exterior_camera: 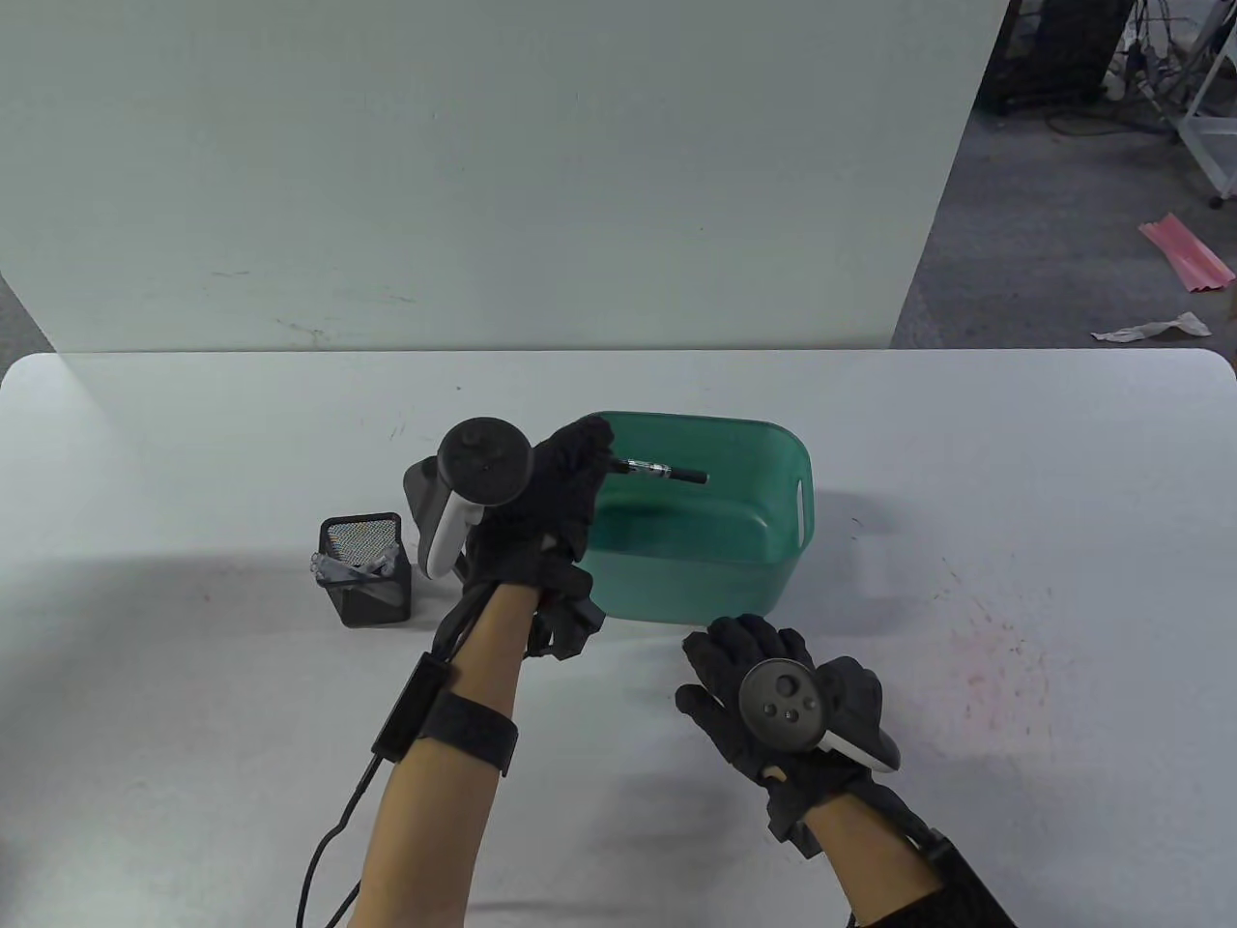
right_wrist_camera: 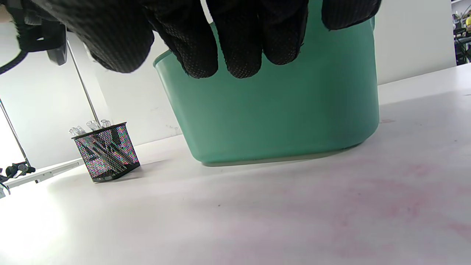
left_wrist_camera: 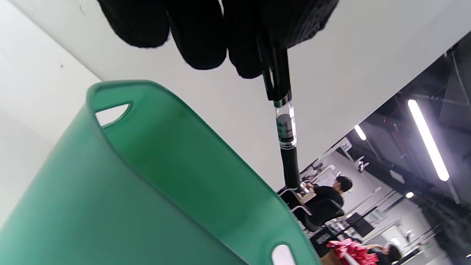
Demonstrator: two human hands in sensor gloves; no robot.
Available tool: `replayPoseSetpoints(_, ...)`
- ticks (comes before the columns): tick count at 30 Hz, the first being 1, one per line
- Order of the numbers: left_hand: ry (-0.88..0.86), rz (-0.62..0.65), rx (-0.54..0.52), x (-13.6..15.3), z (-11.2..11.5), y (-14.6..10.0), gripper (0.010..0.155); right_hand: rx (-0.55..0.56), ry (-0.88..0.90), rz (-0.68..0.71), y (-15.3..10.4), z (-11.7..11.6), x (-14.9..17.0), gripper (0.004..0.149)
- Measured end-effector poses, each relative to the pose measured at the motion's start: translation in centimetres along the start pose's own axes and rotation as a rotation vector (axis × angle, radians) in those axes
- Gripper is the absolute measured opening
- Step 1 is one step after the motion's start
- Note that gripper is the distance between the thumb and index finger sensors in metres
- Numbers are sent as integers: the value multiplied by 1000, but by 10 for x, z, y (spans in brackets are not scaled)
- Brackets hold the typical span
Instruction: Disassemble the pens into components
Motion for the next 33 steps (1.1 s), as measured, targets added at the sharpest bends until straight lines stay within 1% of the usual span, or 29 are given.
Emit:
replayPoseSetpoints(3, 21, 24, -26, -8, 7, 5, 44, -2, 2, -4, 0, 0, 0, 58)
replayPoseSetpoints(6, 34, 45, 16, -14, 14, 6, 44, -3, 7, -6, 0, 0, 1, 57)
replayPoseSetpoints(9, 77, 83, 1, -16, 13, 4, 44, -2, 6, -4, 0, -1, 1, 57)
replayPoseSetpoints(11, 117, 116, -57, -14, 6, -2, 45, 0, 6, -3, 0, 0, 1, 57)
replayPoseSetpoints(16, 269, 140, -130, 0, -20, -18, 47, 7, 4, -5, 0, 1, 2, 57)
replayPoseSetpoints(19, 457, 129, -204, 15, -46, -30, 50, 12, 1, -4, 0, 1, 2, 57)
replayPoseSetpoints(21, 554, 106, -215, 25, -59, -34, 52, 12, -4, -3, 0, 1, 1, 57)
replayPoseSetpoints(22, 607, 65, -206, 37, -70, -36, 53, 11, -5, -2, 0, 1, 1, 57)
replayPoseSetpoints(27, 709, -51, -232, 77, -102, -47, 54, 6, -3, -1, 1, 0, 1, 57)
replayPoseSetpoints(28, 721, -64, -227, 82, -104, -48, 54, 4, -2, -2, 1, 0, 1, 57)
replayPoseSetpoints(31, 755, -141, -164, 106, -109, -50, 56, -3, -5, -5, 1, -1, 2, 57)
replayPoseSetpoints(33, 765, -183, -100, 121, -108, -52, 57, -8, -5, -7, 1, -1, 2, 57)
Point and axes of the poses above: the tracker on the back of each hand, its own x axis roughly to the little-finger side, its own y axis roughly from the wrist to the fingertips, z = x × y, the point moved 5 cm from there along y, roughly from the wrist to the fingertips, and after that the axes turned 2 degrees about -y, right-handed, at the moved point
